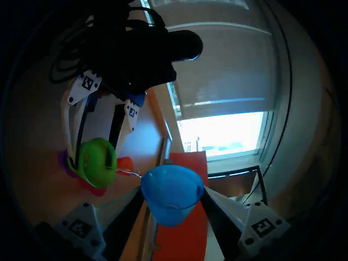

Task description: Pour water

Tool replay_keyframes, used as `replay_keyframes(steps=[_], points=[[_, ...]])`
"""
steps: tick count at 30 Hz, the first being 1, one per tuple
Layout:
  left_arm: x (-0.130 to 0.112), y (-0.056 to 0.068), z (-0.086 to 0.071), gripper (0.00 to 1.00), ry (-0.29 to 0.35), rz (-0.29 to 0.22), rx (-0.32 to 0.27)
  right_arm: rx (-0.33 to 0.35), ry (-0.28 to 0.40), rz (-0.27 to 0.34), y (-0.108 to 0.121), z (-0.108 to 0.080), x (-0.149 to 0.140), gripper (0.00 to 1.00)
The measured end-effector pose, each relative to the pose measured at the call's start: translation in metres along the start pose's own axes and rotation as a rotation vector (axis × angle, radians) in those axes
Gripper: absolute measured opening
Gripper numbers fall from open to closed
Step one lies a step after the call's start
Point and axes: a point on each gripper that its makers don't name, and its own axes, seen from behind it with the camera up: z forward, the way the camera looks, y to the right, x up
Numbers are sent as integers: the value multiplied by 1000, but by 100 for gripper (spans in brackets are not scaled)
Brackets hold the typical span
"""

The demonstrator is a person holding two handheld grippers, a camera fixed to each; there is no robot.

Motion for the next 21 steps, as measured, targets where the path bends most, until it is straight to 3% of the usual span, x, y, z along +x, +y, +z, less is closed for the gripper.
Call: replay_keyframes(steps=[21], points=[[1,1,0,85,2,1,0,-9,-8,-45,0,-2,1,91]])
